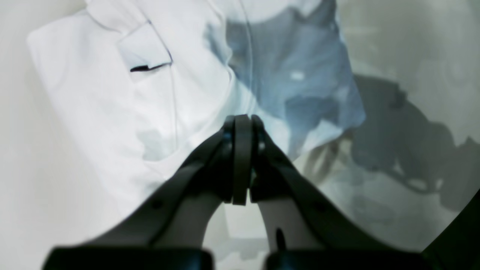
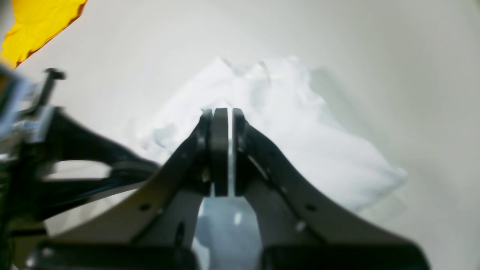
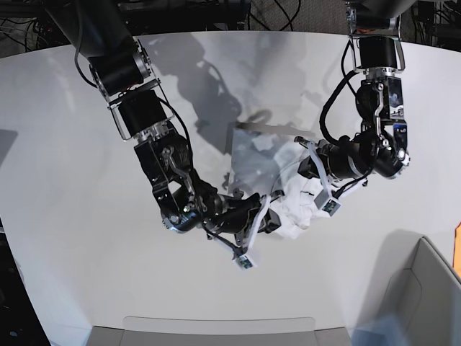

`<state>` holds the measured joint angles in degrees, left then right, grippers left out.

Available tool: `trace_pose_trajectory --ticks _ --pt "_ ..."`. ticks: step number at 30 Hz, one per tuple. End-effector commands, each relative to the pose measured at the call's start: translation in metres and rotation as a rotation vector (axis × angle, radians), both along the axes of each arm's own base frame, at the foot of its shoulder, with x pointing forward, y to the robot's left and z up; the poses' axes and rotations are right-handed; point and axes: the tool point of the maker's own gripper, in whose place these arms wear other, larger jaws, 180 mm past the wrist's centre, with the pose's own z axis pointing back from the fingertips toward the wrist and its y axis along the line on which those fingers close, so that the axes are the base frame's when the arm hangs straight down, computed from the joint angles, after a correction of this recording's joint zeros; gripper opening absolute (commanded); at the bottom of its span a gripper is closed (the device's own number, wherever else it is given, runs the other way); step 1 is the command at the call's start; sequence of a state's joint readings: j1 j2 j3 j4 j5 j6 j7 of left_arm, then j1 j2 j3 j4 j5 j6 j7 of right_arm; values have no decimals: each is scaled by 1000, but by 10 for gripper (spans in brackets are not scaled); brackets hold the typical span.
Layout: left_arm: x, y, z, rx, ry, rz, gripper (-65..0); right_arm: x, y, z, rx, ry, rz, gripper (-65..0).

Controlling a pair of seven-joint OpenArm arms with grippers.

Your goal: Fold the T-shirt properly

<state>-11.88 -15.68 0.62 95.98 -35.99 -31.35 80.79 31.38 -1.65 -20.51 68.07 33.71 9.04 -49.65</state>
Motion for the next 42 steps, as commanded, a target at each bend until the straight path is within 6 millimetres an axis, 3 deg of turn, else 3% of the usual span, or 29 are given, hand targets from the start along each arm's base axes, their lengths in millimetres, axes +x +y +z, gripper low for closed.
trace_pose_trajectory --ticks 1,3,6,11,14,19,25,29,32,36,42 --pt "9 -4 14 -20 -50 -10 -650 24 -6 19 12 -56 -40 -622" --pt "9 -10 13 -33 -46 -11 -650 45 -19 1 -49 -41 -91 -622" --pt "7 -10 6 -37 -20 -8 -650 57 -20 -31 -155 -7 -109 -622" --pt "1 -1 -26 -44 97 24 -650 47 -13 -60 -243 27 -86 -622" --pt "-5 7 -54 -49 203 55 -650 29 -16 -79 -285 89 -62 -622" --pt "7 40 -75 -56 267 144 -650 -3 -19 -102 -361 189 -1 -622" --pt "37 62 -71 -87 235 221 -650 -82 9 -107 -454 144 224 -623" --pt "60 60 -55 -112 190 232 -650 -128 31 -91 -418 75 328 -623" --pt "80 60 -35 -124 135 233 -650 -140 38 -74 -365 33 332 -623" --pt "93 64 -18 -124 100 235 -650 -124 20 -35 -263 -39 222 -623" --pt "89 89 -3 -217 113 337 -650 -85 -53 32 -98 -152 -96 -623"
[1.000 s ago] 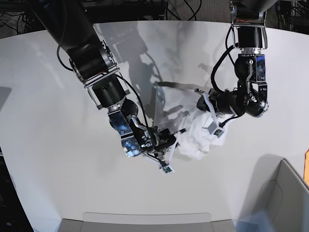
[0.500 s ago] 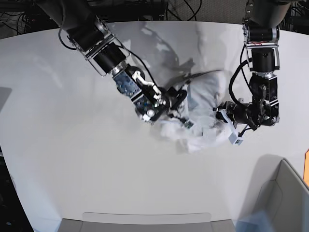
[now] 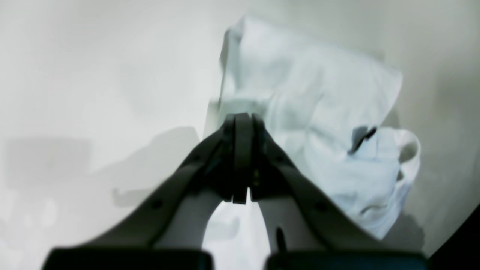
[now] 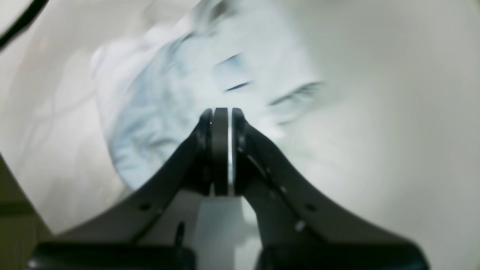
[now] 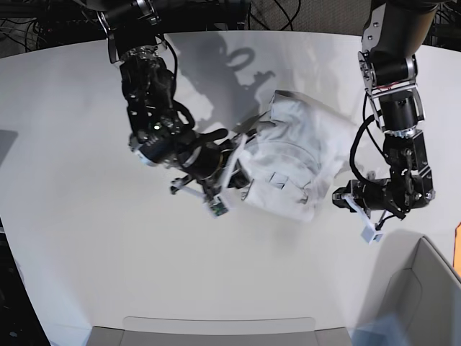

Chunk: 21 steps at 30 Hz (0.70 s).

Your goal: Fold the T-shirt properly

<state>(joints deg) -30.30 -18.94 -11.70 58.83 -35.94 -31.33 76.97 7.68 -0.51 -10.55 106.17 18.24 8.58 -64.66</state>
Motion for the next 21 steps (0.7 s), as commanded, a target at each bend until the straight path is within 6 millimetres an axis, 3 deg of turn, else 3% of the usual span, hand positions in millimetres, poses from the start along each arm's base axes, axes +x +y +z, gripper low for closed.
trace_pose_trajectory --ticks 1,3,8,11,14,17,21 --pt "12 -4 25 -23 -73 -3 -650 5 -5 19 45 -51 -27 -623" --pt "-7 -14 21 -28 -80 -23 -650 6 -28 21 57 -57 -99 -623" --pt "-59 -56 41 -31 -228 -94 -650 -3 -93 -5 18 2 -266 -623" --pt "-76 -75 46 -34 -259 -114 -650 -11 -120 -18 9 42 -345 -623" --pt "-74 -78 37 -62 -258 -84 -650 -21 -124 -29 2 73 -358 -623" --pt "-74 -86 6 -80 -186 -85 -650 -29 -127 -33 -9 86 -358 -623" --pt "-70 -114 -26 -71 -110 -158 -650 -40 -131 -37 -36 95 -350 -623"
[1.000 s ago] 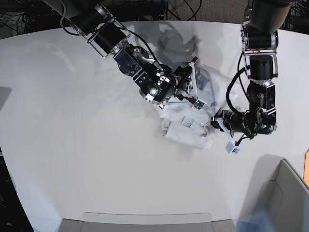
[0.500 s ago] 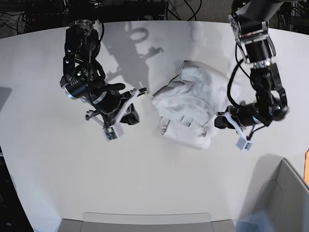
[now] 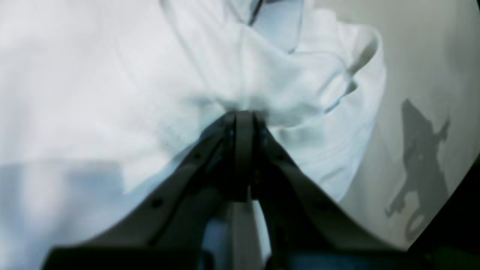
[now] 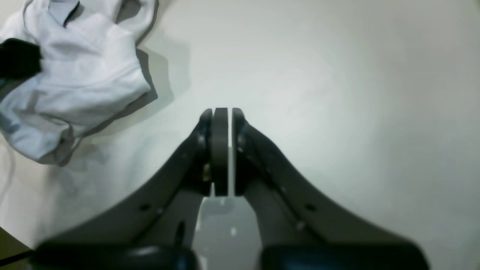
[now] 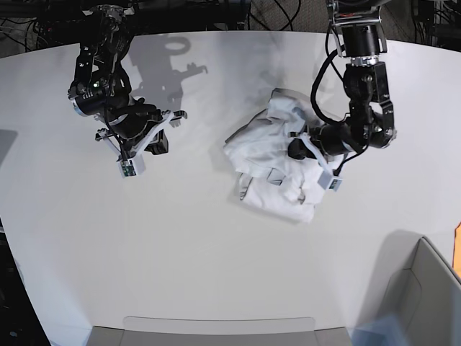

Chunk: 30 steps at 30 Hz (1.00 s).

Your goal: Fold the T-shirt properly

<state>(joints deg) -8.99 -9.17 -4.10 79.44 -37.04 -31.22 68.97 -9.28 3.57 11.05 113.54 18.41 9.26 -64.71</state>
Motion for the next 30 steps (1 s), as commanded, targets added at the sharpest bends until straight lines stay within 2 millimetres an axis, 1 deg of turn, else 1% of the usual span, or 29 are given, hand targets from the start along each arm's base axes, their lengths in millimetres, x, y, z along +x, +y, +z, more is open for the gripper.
trace_pose_trajectory --ticks 1,3,5,6,7,9,11,12,14,17,18,19,21,22,24,26,28,30 --pt "12 -5 4 8 -27 -11 -650 4 0 12 7 -50 6 -623" --pt "13 -4 -9 7 -17 11 -650 2 0 12 5 -47 4 -623" --pt "13 1 -27 11 4 50 -650 0 0 14 4 -52 6 -623" --pt "14 5 -36 16 17 65 -650 -3 0 12 3 -42 5 -623" --pt "19 10 -39 31 18 75 -650 -6 -1 10 2 -36 5 -623" --pt "32 34 -44 65 26 118 -650 -8 -5 9 -14 -34 8 -623" --pt "39 52 -54 58 55 176 -650 -14 -9 4 -30 -17 11 -623" --pt "42 67 -57 59 69 212 -650 -16 -10 3 -33 -13 12 -623" --pt "50 91 -57 69 71 257 -650 -19 -10 0 -33 -4 12 -623" --pt "63 119 -50 94 52 296 -650 -21 -9 0 -30 0 12 -623" --pt "68 126 -45 103 40 301 -650 -22 -9 -1 -31 2 13 -623" --pt "72 130 -40 108 31 303 -650 -22 -9 -1 -31 2 13 -623" --pt "78 132 -33 109 16 305 -650 -21 -9 2 -31 -8 14 -623" --pt "83 134 -26 110 -8 308 -650 -20 -8 4 -31 -14 14 -623" --pt "93 134 -9 125 -69 299 -650 -18 -8 6 -32 -23 17 -623" --pt "107 135 22 147 -171 289 -650 -15 -8 10 -38 -40 27 -623" --pt "105 134 39 170 -243 278 -650 -13 -4 14 -56 -66 81 -623" --pt "103 145 64 193 -330 307 -650 -13 1 17 -76 -99 147 -623"
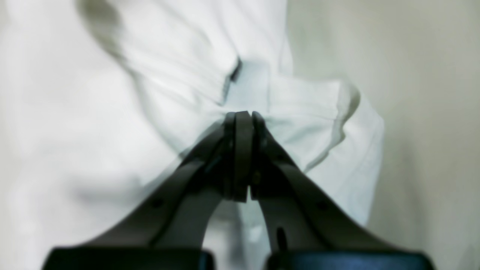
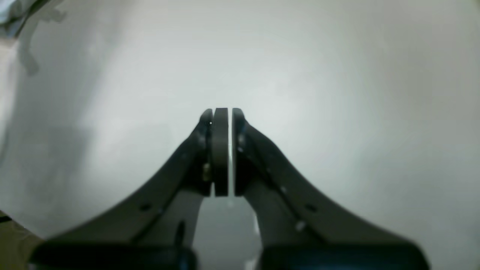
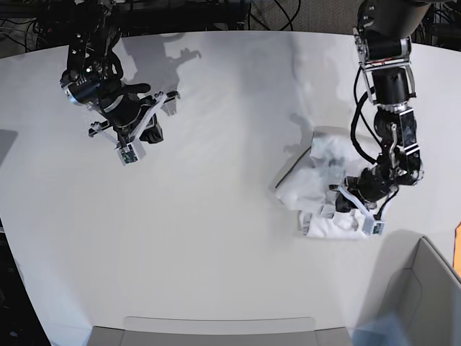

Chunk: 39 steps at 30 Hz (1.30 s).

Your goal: Fold the T-shirt properly

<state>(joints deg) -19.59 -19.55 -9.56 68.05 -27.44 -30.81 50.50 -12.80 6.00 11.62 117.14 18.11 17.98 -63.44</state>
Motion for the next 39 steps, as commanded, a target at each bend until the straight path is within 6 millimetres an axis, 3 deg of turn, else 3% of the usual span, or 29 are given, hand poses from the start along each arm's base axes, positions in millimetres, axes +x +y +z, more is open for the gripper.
trace_pose_trajectory --ticks 1,6,9,11,17,20,27,34,39 --pt "12 18 39 19 -117 58 -650 4 7 13 17 -64 39 -625" --pt "-12 44 116 49 -378 256 -650 -6 20 18 84 -163 85 -650" --pt "-47 43 131 95 -445 287 -650 -23 24 13 141 -176 72 -650" --pt "-69 41 123 120 -439 290 -650 -37 27 8 174 -171 61 -650" --pt "-144 63 92 174 -384 375 -650 -87 31 -3 273 -145 10 -650" --pt "-177 68 78 184 -341 416 -650 -106 24 -7 291 -130 -33 -650" --pt "-253 51 31 166 -169 391 -650 -155 12 -16 307 -50 -112 -650" --pt "-324 42 12 169 -40 422 -650 -206 16 -20 356 43 -224 -650" --pt "-364 34 -4 147 59 386 -650 -243 16 -47 355 169 -284 -650"
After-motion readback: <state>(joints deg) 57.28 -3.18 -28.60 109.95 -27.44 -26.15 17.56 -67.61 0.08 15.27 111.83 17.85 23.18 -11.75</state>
